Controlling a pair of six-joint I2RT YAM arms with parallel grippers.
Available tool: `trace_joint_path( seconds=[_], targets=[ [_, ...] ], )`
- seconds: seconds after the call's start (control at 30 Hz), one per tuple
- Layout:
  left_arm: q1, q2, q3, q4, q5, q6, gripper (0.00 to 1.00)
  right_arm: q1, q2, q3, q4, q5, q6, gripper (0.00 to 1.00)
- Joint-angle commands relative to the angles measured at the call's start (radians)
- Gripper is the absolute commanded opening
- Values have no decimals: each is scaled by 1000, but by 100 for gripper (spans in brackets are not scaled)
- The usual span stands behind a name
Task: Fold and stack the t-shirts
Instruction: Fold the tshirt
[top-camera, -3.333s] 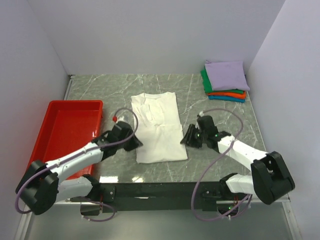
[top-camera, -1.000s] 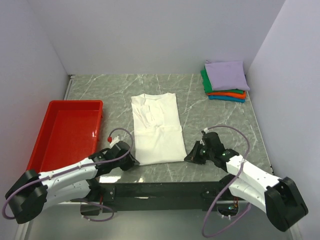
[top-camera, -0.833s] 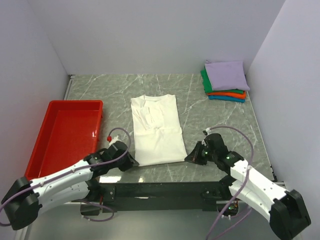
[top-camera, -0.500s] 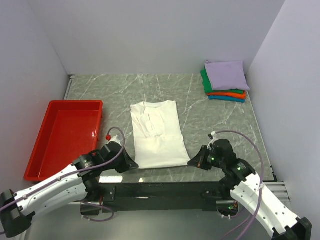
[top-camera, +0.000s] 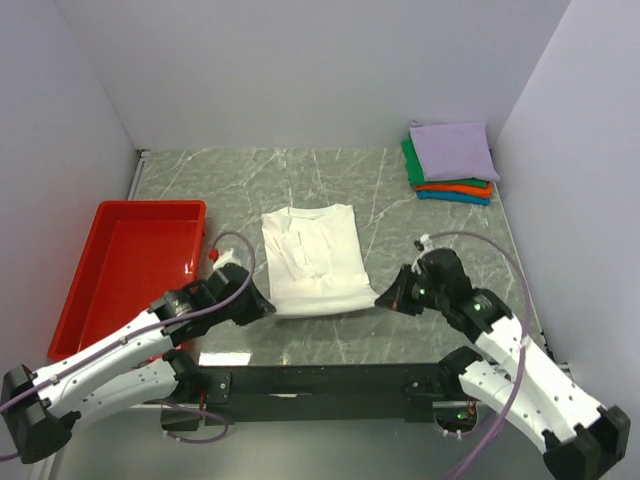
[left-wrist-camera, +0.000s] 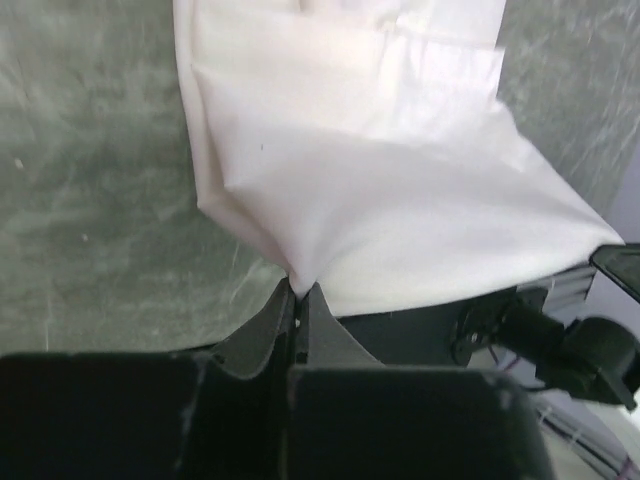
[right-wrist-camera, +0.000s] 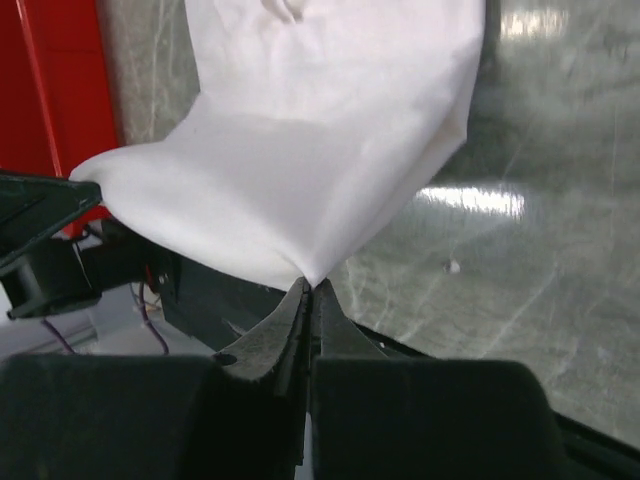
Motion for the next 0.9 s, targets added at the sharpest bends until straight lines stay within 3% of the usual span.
trace_joint_path(
  seconds=[0.0,0.13,0.33,0.87],
  targets=[
    [60,43,108,14,-74,95,0,-3,101,130,75,81,-58,0],
    [256,149,189,77,55,215,0,-23,285,283,100,102,-96,0],
    [419,337,323,152,123,336,0,-95,525,480,142,55,-135,0],
    [640,913,692,260,274,378,0,-244,1179,1019,132,-93,-162,0]
  ],
)
